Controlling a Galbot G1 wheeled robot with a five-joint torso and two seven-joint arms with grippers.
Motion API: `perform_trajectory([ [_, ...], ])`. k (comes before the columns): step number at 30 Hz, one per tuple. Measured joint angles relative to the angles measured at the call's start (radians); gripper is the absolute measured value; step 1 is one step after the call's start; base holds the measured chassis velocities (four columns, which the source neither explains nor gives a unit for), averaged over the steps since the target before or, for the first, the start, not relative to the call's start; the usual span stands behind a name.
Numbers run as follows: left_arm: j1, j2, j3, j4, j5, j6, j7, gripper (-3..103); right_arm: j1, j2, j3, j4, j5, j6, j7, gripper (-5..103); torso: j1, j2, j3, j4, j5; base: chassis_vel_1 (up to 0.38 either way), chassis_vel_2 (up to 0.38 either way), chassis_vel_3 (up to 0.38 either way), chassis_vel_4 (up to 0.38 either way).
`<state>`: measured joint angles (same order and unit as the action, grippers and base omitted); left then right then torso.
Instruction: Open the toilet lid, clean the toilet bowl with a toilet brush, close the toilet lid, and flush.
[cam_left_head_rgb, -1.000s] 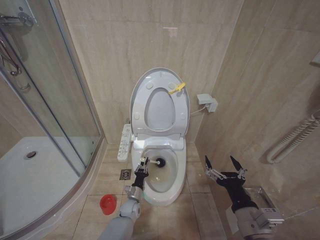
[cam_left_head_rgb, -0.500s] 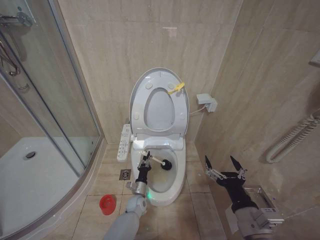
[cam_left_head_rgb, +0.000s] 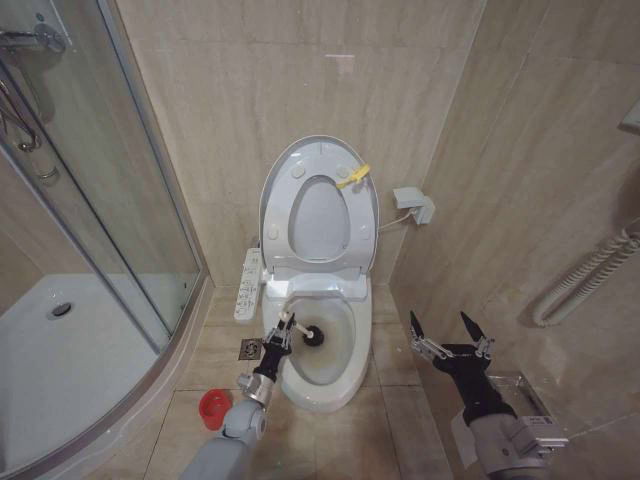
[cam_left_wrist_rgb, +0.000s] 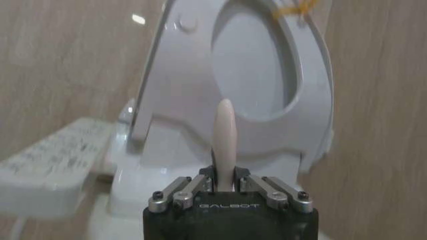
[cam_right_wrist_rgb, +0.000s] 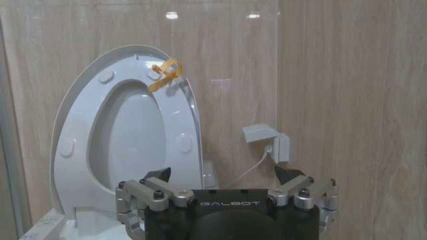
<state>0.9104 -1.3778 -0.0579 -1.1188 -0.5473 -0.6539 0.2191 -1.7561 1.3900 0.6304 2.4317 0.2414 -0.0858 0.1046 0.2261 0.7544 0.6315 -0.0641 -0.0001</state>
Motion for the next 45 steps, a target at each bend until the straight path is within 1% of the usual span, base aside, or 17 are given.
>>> perform_trajectory([
  [3, 0.007, 0.015, 0.010, -0.075, -0.047, 0.007, -0.001, 19, 0.000, 0.000, 0.000, 0.000, 0.000, 0.000, 0.000, 100, 0.000, 0.000, 0.000, -0.0001, 0.0000, 0.000, 0.000, 0.000, 0.000],
  [6, 0.013, 0.028, 0.012, -0.115, -0.056, 0.009, 0.000, 19, 0.000, 0.000, 0.000, 0.000, 0.000, 0.000, 0.000, 100, 0.000, 0.000, 0.000, 0.0000, 0.0000, 0.000, 0.000, 0.000, 0.000],
  [13, 0.041, 0.073, 0.004, -0.201, -0.057, 0.012, 0.020, 19, 0.000, 0.000, 0.000, 0.000, 0.000, 0.000, 0.000, 100, 0.000, 0.000, 0.000, 0.0002, 0.0000, 0.000, 0.000, 0.000, 0.000],
  [16, 0.060, 0.110, 0.001, -0.245, -0.046, 0.014, 0.047, 19, 0.000, 0.000, 0.000, 0.000, 0.000, 0.000, 0.000, 100, 0.000, 0.000, 0.000, 0.0001, -0.0001, 0.000, 0.000, 0.000, 0.000],
  [20, 0.068, 0.132, -0.002, -0.270, -0.043, 0.014, 0.067, 19, 0.000, 0.000, 0.000, 0.000, 0.000, 0.000, 0.000, 100, 0.000, 0.000, 0.000, 0.0002, 0.0000, 0.000, 0.000, 0.000, 0.000],
  [23, 0.085, 0.168, -0.002, -0.339, -0.046, 0.026, 0.084, 19, 0.000, 0.000, 0.000, 0.000, 0.000, 0.000, 0.000, 100, 0.000, 0.000, 0.000, 0.0000, 0.0000, 0.000, 0.000, 0.000, 0.000],
  [24, 0.085, 0.168, -0.002, -0.339, -0.046, 0.026, 0.084, 19, 0.000, 0.000, 0.000, 0.000, 0.000, 0.000, 0.000, 100, 0.000, 0.000, 0.000, 0.0000, 0.0000, 0.000, 0.000, 0.000, 0.000],
  [27, 0.118, 0.216, -0.013, -0.424, -0.055, 0.040, 0.085, 19, 0.000, 0.000, 0.000, 0.000, 0.000, 0.000, 0.000, 100, 0.000, 0.000, 0.000, 0.0000, 0.0000, 0.000, 0.000, 0.000, 0.000],
  [28, 0.118, 0.216, -0.013, -0.424, -0.055, 0.040, 0.085, 19, 0.000, 0.000, 0.000, 0.000, 0.000, 0.000, 0.000, 100, 0.000, 0.000, 0.000, 0.0000, 0.0000, 0.000, 0.000, 0.000, 0.000],
  [32, 0.177, 0.282, -0.044, -0.524, -0.065, 0.051, 0.084, 19, 0.000, 0.000, 0.000, 0.000, 0.000, 0.000, 0.000, 100, 0.000, 0.000, 0.000, 0.0000, -0.0002, 0.000, 0.000, 0.000, 0.000],
  [33, 0.177, 0.282, -0.044, -0.524, -0.065, 0.051, 0.084, 19, 0.000, 0.000, 0.000, 0.000, 0.000, 0.000, 0.000, 100, 0.000, 0.000, 0.000, 0.0000, -0.0002, 0.000, 0.000, 0.000, 0.000],
  [37, 0.285, 0.371, -0.115, -0.676, -0.075, 0.051, 0.084, 19, 0.000, 0.000, 0.000, 0.000, 0.000, 0.000, 0.000, 100, 0.000, 0.000, 0.000, 0.0001, -0.0003, 0.000, 0.000, 0.000, 0.000],
  [38, 0.285, 0.371, -0.115, -0.676, -0.075, 0.051, 0.084, 19, 0.000, 0.000, 0.000, 0.000, 0.000, 0.000, 0.000, 100, 0.000, 0.000, 0.000, 0.0001, -0.0003, 0.000, 0.000, 0.000, 0.000],
  [41, 0.384, 0.440, -0.216, -0.804, -0.090, 0.044, 0.102, 19, 0.000, 0.000, 0.000, 0.000, 0.000, 0.000, 0.000, 100, 0.000, 0.000, 0.000, 0.0002, -0.0002, 0.000, 0.000, 0.000, 0.000],
  [42, 0.384, 0.440, -0.216, -0.804, -0.090, 0.044, 0.102, 19, 0.000, 0.000, 0.000, 0.000, 0.000, 0.000, 0.000, 100, 0.000, 0.000, 0.000, 0.0002, -0.0002, 0.000, 0.000, 0.000, 0.000],
  [44, 0.476, 0.470, -0.308, -0.887, -0.093, 0.043, 0.109, 19, 0.000, 0.000, 0.000, 0.000, 0.000, 0.000, 0.000, 100, 0.000, 0.000, 0.000, 0.0002, 0.0000, 0.000, 0.000, 0.000, 0.000],
  [45, 0.513, 0.472, -0.344, -0.914, -0.093, 0.044, 0.109, 19, 0.000, 0.000, 0.000, 0.000, 0.000, 0.000, 0.000, 100, 0.000, 0.000, 0.000, 0.0002, 0.0000, 0.000, 0.000, 0.000, 0.000],
])
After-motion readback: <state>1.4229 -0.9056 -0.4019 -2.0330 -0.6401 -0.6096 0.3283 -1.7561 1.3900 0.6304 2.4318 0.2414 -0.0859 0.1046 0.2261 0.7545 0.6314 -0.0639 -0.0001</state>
